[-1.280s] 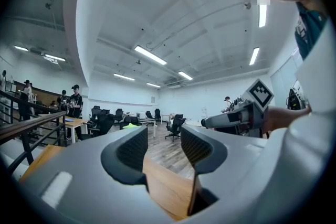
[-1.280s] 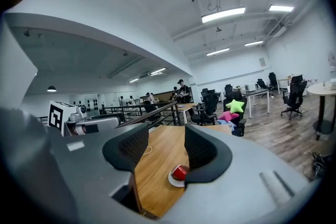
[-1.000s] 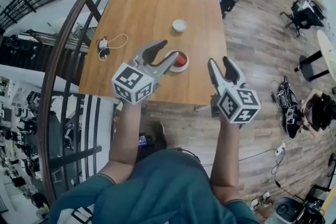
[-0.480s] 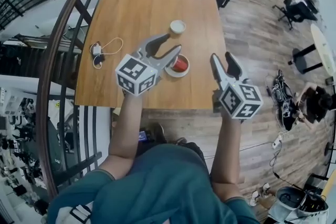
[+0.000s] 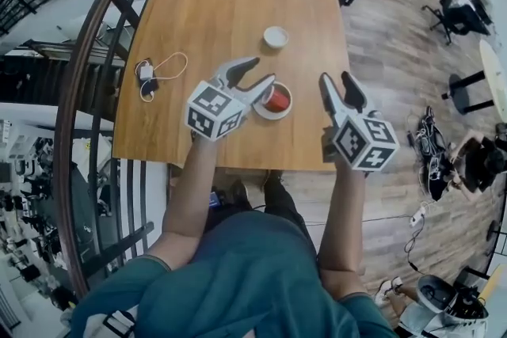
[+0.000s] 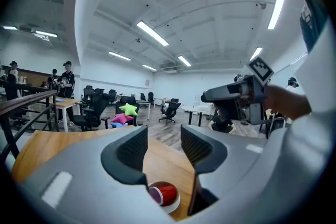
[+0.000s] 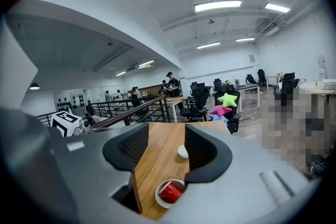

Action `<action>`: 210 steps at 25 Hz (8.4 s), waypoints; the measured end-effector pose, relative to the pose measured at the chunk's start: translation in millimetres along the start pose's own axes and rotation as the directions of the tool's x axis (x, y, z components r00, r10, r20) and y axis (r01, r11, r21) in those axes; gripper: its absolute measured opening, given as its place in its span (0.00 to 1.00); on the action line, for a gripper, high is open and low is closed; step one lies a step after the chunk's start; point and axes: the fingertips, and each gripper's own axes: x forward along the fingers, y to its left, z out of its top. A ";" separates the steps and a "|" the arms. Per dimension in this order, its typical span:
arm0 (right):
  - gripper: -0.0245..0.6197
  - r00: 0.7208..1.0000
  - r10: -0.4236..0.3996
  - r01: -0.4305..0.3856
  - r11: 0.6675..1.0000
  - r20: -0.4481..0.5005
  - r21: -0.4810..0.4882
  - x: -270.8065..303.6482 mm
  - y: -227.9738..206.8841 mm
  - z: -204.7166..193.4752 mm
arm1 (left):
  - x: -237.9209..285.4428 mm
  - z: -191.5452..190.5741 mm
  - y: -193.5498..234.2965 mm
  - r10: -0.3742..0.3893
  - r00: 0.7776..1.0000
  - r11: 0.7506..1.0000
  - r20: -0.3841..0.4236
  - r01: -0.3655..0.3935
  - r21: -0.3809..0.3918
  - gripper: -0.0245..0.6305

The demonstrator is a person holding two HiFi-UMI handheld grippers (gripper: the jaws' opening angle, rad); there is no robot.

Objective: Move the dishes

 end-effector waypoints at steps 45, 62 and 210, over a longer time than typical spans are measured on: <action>0.39 0.926 0.163 -0.113 0.980 -0.340 0.162 157.8 -86.6 -155.2 | 92.6 -273.0 20.7 -0.028 0.859 0.959 -0.512 -0.122 -0.257 0.10; 0.39 0.883 0.185 -0.113 0.976 -0.432 0.188 188.9 -77.1 -199.6 | 48.6 -189.7 87.0 0.144 0.917 0.959 -0.371 -0.222 -0.175 0.07; 0.05 0.938 0.341 -0.312 0.910 0.063 -0.271 -39.0 135.3 46.3 | -128.8 100.1 -17.2 0.093 0.979 0.965 0.183 -0.134 0.225 0.25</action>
